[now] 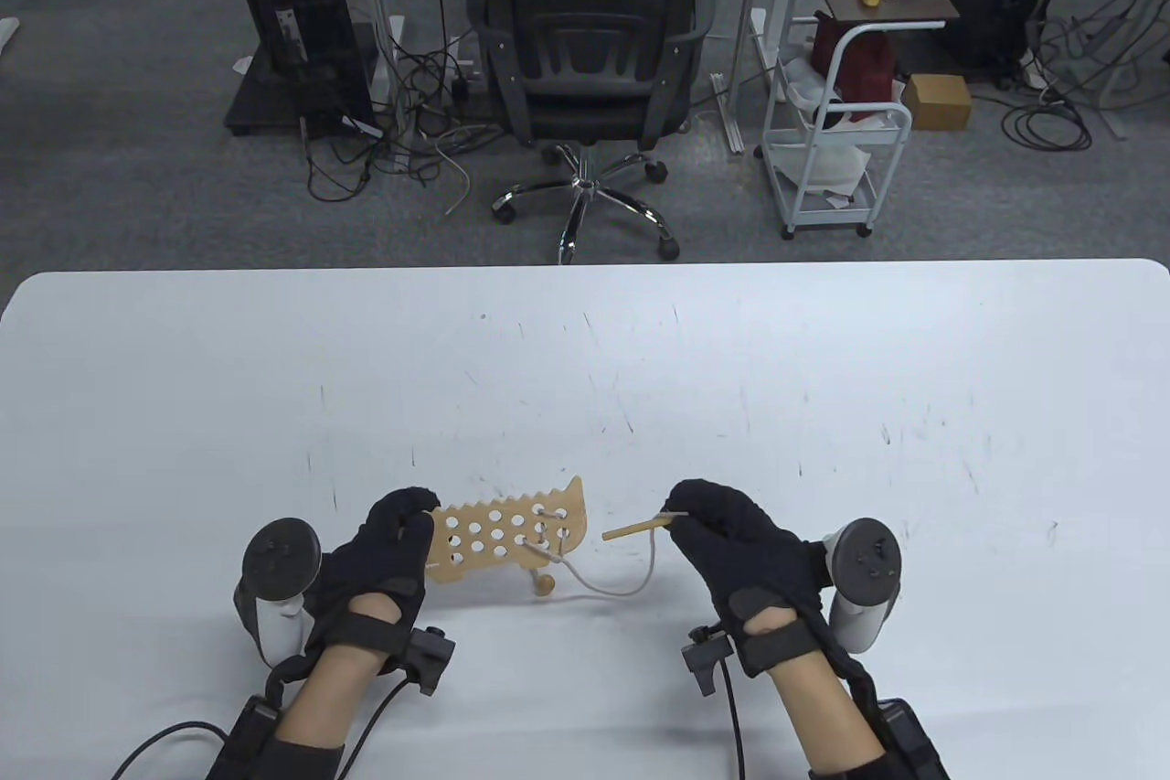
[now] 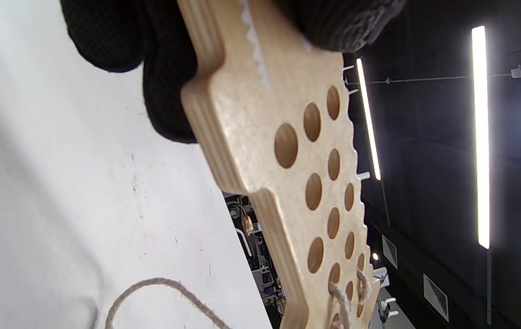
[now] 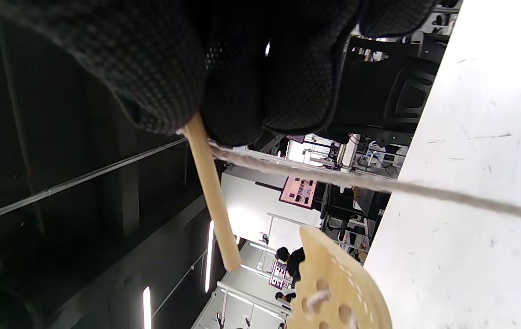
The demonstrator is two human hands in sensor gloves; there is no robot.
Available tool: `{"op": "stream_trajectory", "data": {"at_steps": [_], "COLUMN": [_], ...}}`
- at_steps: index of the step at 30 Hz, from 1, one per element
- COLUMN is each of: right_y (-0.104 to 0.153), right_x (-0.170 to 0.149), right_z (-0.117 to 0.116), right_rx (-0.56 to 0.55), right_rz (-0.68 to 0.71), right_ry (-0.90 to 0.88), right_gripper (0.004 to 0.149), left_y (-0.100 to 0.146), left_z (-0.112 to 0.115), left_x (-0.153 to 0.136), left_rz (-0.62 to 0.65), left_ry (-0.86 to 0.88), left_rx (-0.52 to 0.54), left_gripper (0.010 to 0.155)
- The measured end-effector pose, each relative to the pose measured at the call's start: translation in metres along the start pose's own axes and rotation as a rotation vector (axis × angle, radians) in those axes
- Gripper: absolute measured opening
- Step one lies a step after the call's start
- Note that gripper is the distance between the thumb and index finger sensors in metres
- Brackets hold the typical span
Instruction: Thread rope through all holes on crocodile lacing toy
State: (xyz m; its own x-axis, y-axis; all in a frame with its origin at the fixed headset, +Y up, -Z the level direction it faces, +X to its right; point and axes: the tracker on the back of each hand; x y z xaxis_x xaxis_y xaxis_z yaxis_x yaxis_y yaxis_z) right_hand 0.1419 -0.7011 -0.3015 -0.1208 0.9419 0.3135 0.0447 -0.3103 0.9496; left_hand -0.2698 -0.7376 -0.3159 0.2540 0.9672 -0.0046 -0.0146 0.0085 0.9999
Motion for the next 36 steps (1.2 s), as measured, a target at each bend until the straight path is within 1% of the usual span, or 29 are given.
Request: {"op": "stream_trajectory", "data": {"at_steps": [8, 15, 18, 22, 31, 36], "right_y": [0.005, 0.011, 0.013, 0.015, 0.017, 0.018], "right_x": [0.008, 0.016, 0.017, 0.019, 0.021, 0.022], "right_z": [-0.015, -0.031, -0.037, -0.041, -0.045, -0.050], "right_rx": [0.026, 0.071, 0.076, 0.071, 0.067, 0.086], "right_rz": [0.094, 0.184, 0.203, 0.244, 0.293, 0.315], "right_ry": [0.172, 0.328, 0.341, 0.428, 0.496, 0.538], "right_gripper": [0.039, 0.039, 0.039, 0.038, 0.038, 0.037], "left_y": [0.002, 0.004, 0.005, 0.006, 0.007, 0.007], "left_z": [0.010, 0.021, 0.026, 0.030, 0.032, 0.032], "left_x": [0.002, 0.005, 0.005, 0.006, 0.006, 0.006], "left_rz": [0.006, 0.015, 0.020, 0.024, 0.033, 0.041], "left_ry": [-0.033, -0.057, -0.065, -0.074, -0.079, -0.087], "left_rx": [-0.048, -0.084, -0.105, -0.126, -0.139, -0.137], "left_gripper": [0.051, 0.051, 0.052, 0.052, 0.052, 0.052]}}
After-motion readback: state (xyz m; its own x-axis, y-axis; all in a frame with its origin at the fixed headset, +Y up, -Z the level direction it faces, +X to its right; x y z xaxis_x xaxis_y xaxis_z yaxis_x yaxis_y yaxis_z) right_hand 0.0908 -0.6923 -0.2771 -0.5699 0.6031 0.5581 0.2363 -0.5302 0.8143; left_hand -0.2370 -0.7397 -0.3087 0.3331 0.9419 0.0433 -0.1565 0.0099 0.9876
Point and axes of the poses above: the tracker on the back of each hand, its own x axis roughly to the thumb side, its own y axis roughly from the fingertips to the wrist, z = x × y, and after that the axes turned 4 degrees about y, right-handed
